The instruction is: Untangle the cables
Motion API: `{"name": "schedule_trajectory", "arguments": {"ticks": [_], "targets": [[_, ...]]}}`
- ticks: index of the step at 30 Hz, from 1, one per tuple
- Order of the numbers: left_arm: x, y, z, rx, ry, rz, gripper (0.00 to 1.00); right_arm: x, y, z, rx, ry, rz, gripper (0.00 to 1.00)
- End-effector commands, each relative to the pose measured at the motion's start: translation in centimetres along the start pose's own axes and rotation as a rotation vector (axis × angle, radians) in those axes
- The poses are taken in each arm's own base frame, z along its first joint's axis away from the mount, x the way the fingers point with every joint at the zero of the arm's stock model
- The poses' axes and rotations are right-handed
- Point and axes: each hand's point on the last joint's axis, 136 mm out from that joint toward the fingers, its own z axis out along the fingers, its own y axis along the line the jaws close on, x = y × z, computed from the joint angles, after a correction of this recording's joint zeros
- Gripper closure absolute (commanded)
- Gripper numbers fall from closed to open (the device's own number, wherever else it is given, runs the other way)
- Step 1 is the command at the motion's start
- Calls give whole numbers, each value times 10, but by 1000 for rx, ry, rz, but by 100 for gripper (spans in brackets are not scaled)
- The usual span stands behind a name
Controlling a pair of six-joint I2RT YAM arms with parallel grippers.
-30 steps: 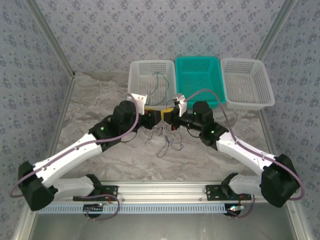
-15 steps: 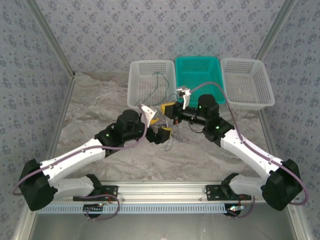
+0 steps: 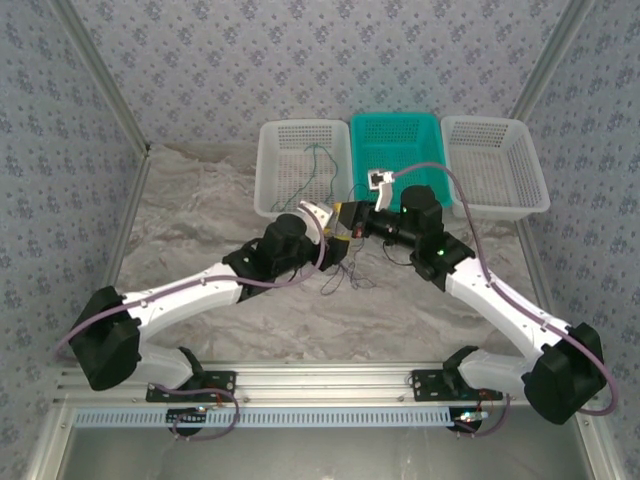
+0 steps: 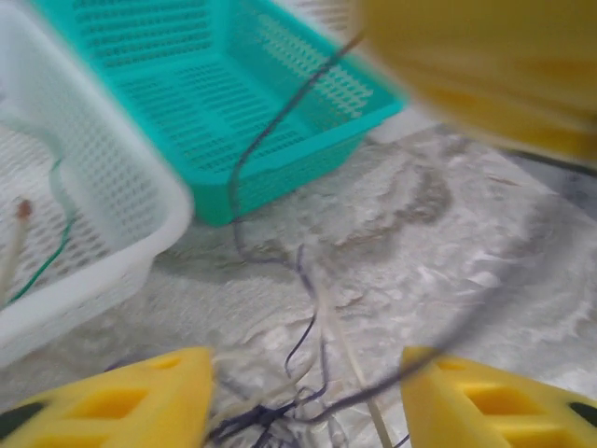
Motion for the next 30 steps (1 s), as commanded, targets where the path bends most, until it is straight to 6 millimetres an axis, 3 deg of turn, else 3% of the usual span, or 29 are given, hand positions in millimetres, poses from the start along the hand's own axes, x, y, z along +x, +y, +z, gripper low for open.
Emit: {"name": "schedule_trajectory", "arguments": {"ticks": [1, 8, 11, 15, 23, 30], "targets": [[66, 66, 5, -286, 137, -59, 57, -34, 86, -38, -260, -71, -72, 100], [87, 80, -1, -336, 142, -74, 59, -54, 53, -46, -181, -125, 92, 100], [90, 80, -4, -324, 131, -74, 56, -60, 37, -51, -153, -144, 148, 100], [102, 95, -10, -402, 154, -69, 46, -77, 21, -64, -123, -187, 203, 100], [139, 121, -31, -496, 182, -141, 44, -122, 17, -106, -94, -332, 220, 100], [160, 151, -59, -613, 195, -208, 45, -143, 6, -135, -41, -426, 236, 100]]}}
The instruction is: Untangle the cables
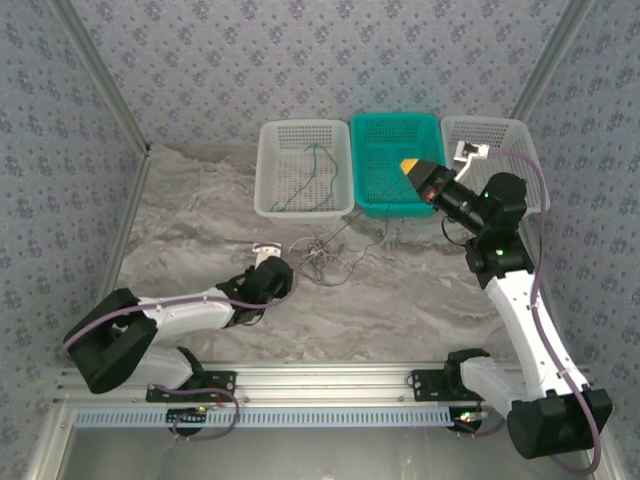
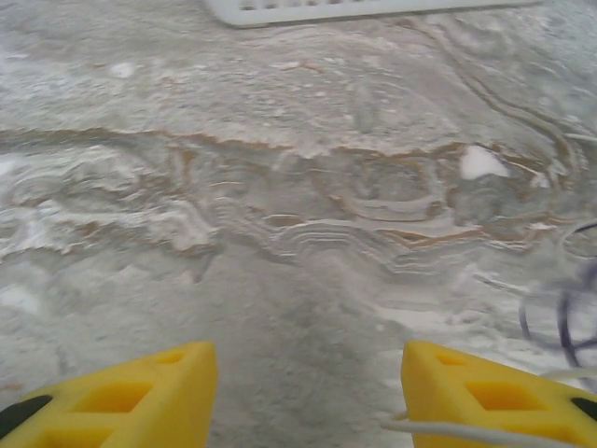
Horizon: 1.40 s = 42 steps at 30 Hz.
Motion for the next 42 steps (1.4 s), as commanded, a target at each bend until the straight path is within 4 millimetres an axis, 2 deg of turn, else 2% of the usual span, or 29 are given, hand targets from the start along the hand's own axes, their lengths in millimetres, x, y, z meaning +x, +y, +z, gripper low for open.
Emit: {"name": "schedule_trajectory", "arguments": {"ticks": [1, 3, 4, 7, 10, 12, 14, 17, 22, 25, 30, 33, 35, 37, 39, 41, 42], "targets": [[3, 25, -7, -68, -4, -48, 44, -20, 26, -15, -44, -61, -19, 100], [-7, 8, -17, 53, -33, -29, 41, -17, 29, -13, -54, -44, -25, 100], [-16, -10, -26, 163, -64, -18, 38, -12, 30, -10, -62, -23, -31, 100], [-55, -56, -68, 463, -188, 11, 24, 11, 34, -1, -73, 64, -79, 100], [-92, -83, -108, 626, -276, 52, 14, 36, 40, 7, -99, 143, -121, 100], [-110, -99, -124, 697, -307, 78, 9, 48, 46, 10, -126, 184, -140, 100], [-127, -115, -131, 742, -324, 95, 7, 59, 53, 13, -153, 218, -155, 100], [-141, -143, -131, 807, -325, 132, 6, 68, 59, 15, -167, 245, -167, 100], [-152, -194, -128, 960, -335, 152, 5, 73, 60, 17, -159, 254, -157, 100], [-146, -216, -116, 1003, -312, 161, 4, 73, 59, 17, -157, 250, -148, 100], [-136, -230, -80, 997, -299, 69, 6, 71, 60, 17, -164, 236, -138, 100], [-127, -239, -55, 968, -247, 28, 9, 68, 63, 18, -164, 222, -132, 100], [-117, -238, -29, 887, -201, 0, 11, 62, 66, 18, -167, 203, -128, 100], [-106, -230, -4, 774, -163, -23, 13, 54, 68, 16, -161, 175, -120, 100], [-96, -213, 20, 622, -133, -61, 17, 41, 70, 12, -151, 129, -105, 100], [-82, -182, 45, 419, -86, -119, 25, 24, 69, 4, -132, 66, -78, 100], [-77, -170, 51, 350, -73, -129, 30, 16, 69, -1, -123, 34, -67, 100]]}}
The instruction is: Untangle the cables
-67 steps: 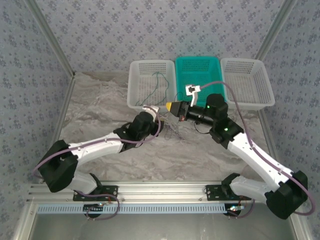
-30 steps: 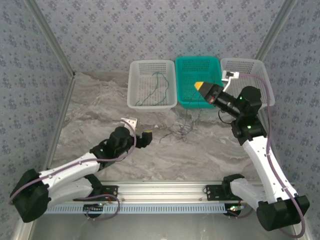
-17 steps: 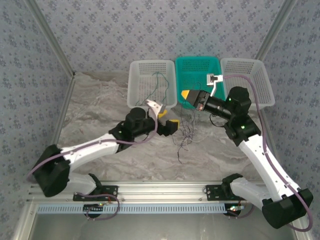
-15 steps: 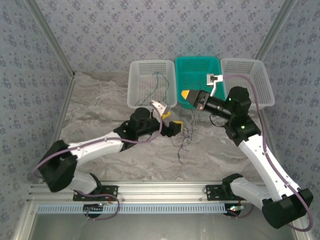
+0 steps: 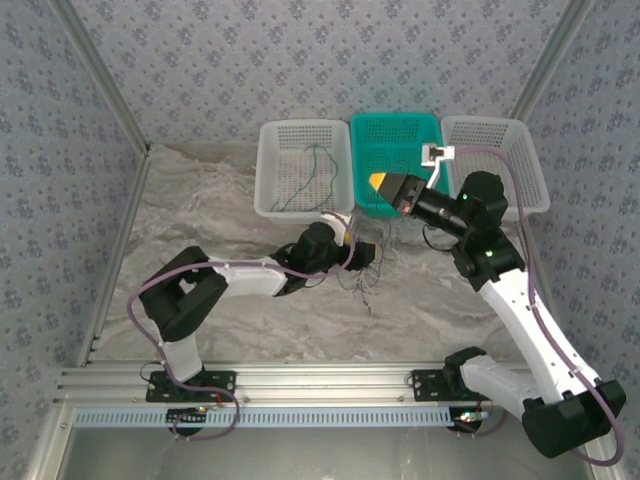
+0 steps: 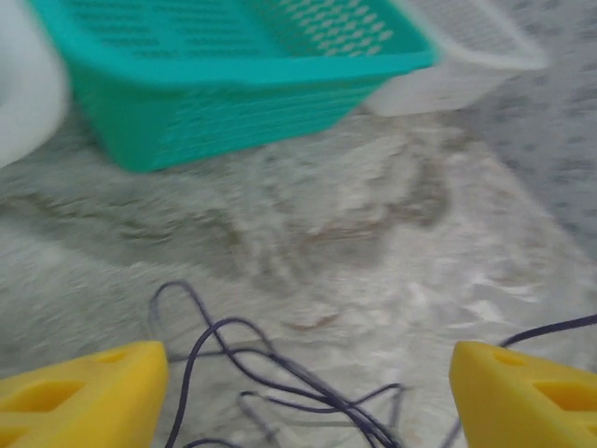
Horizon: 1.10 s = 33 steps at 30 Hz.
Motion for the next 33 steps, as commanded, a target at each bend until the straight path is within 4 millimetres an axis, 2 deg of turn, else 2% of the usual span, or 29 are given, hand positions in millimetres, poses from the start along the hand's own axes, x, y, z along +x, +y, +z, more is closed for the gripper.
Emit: {"name": "schedule_trajectory", "arguments": {"ticks": [1, 3, 4, 9, 12, 16, 18, 19, 21, 22, 24, 26, 27, 29, 31, 32, 33], "targets": [[7, 57, -6, -319, -15, -77, 33, -42, 29, -26, -35, -164, 4, 100], [13, 74, -14, -398, -8, -82, 38, -54, 27, -39, -18, -218, 23, 100], [15, 80, -18, -422, -3, -83, 45, -58, 27, -45, -13, -240, 27, 100], [25, 108, -35, -507, 34, -106, 60, -70, 22, -65, 24, -292, 36, 100], [36, 131, -53, -573, 53, -131, 62, -83, 17, -84, 70, -354, 53, 100], [50, 166, -90, -670, 65, -158, 62, -106, 6, -114, 138, -466, 82, 100], [54, 177, -106, -687, 66, -163, 62, -117, 0, -126, 165, -521, 94, 100], [53, 175, -111, -665, 66, -159, 64, -120, -2, -127, 170, -531, 96, 100], [41, 155, -115, -547, 53, -134, 67, -121, 3, -122, 146, -512, 65, 100], [31, 135, -114, -436, 40, -106, 67, -117, 9, -113, 120, -480, 28, 100], [12, 80, -113, -155, 22, -30, 63, -107, 20, -95, 104, -413, -54, 100], [-2, 18, -120, 105, 22, 89, 52, -89, 18, -72, 146, -325, -111, 100], [-4, -3, -122, 160, 33, 147, 46, -87, 29, -66, 145, -305, -140, 100], [-7, -44, -124, 245, 66, 284, 29, -78, 25, -51, 159, -254, -148, 100], [-8, -67, -124, 289, 69, 350, 8, -81, 17, -45, 185, -252, -132, 100], [-9, -73, -122, 308, 53, 361, 1, -87, 12, -47, 220, -273, -126, 100], [-10, -76, -122, 320, 34, 363, 1, -94, 6, -50, 260, -295, -113, 100]]}}
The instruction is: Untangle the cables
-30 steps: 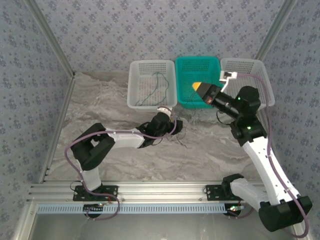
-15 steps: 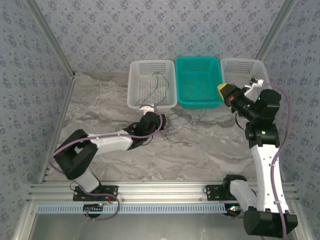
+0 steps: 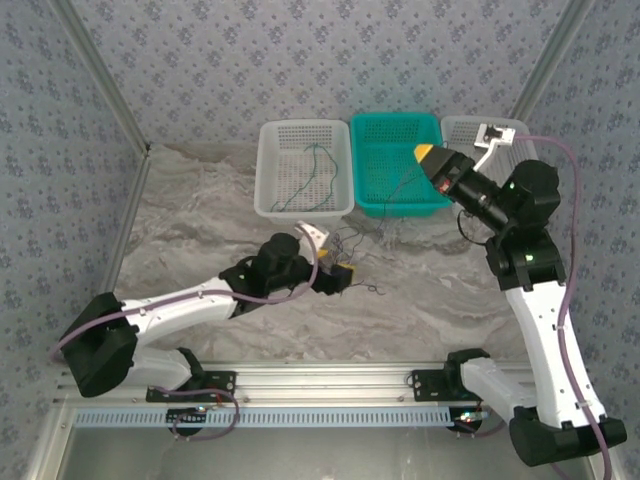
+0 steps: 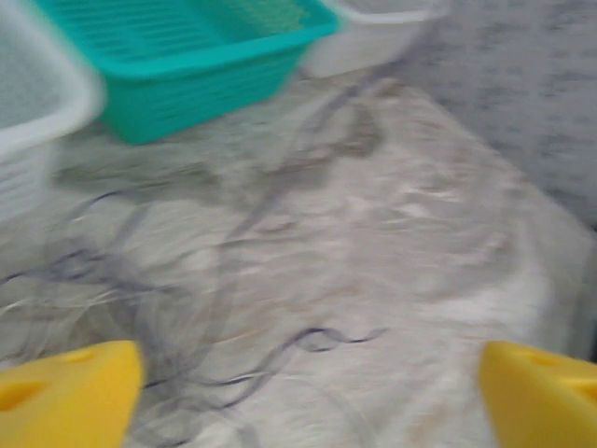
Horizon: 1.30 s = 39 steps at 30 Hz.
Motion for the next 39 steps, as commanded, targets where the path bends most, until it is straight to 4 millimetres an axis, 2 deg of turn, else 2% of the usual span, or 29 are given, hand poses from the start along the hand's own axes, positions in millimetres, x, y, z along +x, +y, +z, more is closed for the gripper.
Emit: {"name": "schedule_trajectory", "arguments": {"ticks": [1, 3, 7, 14, 20, 25, 27, 30, 34, 36, 39], "targets": [[-9, -24, 2, 102, -22, 138, 0, -29, -30, 1, 169, -107, -42, 100], [-5, -24, 1, 104, -28, 159, 1, -50, -38, -4, 218, -158, -24, 100], [0, -32, -17, 121, -94, 223, 1, -84, -35, -3, 205, -216, -23, 100], [6, -25, -54, 81, -149, 257, 1, -125, 1, 19, 138, -256, -78, 100], [-1, -8, -69, -26, -196, 241, 1, -162, 62, 42, -11, -284, -93, 100], [2, -1, -64, -56, -180, 203, 1, -199, 117, 46, -128, -380, -139, 100], [5, -3, -62, -40, -171, 187, 1, -214, 132, 48, -168, -433, -201, 100], [8, -5, -61, -17, -175, 162, 1, -236, 132, 51, -189, -512, -258, 100], [12, -3, -65, -25, -166, 155, 1, -254, 116, 72, -278, -544, -283, 100], [14, -1, -69, -37, -166, 157, 1, -255, 103, 89, -296, -549, -312, 100], [17, 4, -77, -58, -183, 165, 1, -256, 72, 117, -271, -550, -360, 100]]}}
